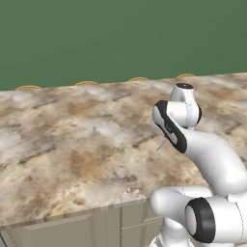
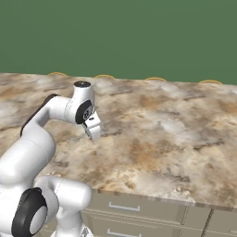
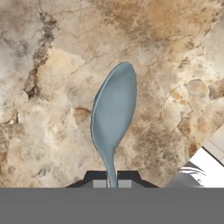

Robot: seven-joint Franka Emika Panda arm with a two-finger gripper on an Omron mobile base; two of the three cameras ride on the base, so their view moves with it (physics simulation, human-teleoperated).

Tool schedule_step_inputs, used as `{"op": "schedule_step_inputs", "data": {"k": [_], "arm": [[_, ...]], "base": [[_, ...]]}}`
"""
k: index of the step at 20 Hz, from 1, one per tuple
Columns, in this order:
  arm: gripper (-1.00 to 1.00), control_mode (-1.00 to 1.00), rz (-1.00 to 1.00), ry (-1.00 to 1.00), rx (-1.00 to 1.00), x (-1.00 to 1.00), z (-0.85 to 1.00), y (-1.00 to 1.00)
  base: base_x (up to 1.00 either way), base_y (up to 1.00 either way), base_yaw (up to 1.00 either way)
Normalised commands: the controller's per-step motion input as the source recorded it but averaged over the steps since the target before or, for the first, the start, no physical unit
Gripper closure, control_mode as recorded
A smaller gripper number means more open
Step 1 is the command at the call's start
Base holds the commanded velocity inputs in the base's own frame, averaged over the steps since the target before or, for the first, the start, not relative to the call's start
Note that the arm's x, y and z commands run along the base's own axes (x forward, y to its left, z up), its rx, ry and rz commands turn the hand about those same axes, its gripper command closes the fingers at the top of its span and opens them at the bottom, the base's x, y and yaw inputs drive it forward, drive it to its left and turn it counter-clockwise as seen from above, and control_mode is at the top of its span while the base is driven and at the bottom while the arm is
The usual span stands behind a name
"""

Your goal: Organize the utensils by type. Pick up the wooden spoons from the counter and place them in the open cabinet. Then pick up the metallic utensils from the counter and place them in the open drawer.

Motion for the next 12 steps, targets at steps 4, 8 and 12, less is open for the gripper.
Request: {"op": "schedule_step_inputs", "data": {"k": [4,8,12], "arm": [[1.0,-1.0,-0.11,0.0,0.0,-0.01,0.0,0.0],[1.0,-1.0,0.0,0.0,0.0,0.0,0.0,0.0],[1.0,-1.0,0.0,0.0,0.0,0.0,0.0,0.0]], "base": [[0.0,0.0,0.0],[0.0,0.0,0.0],[0.0,0.0,0.0]]}}
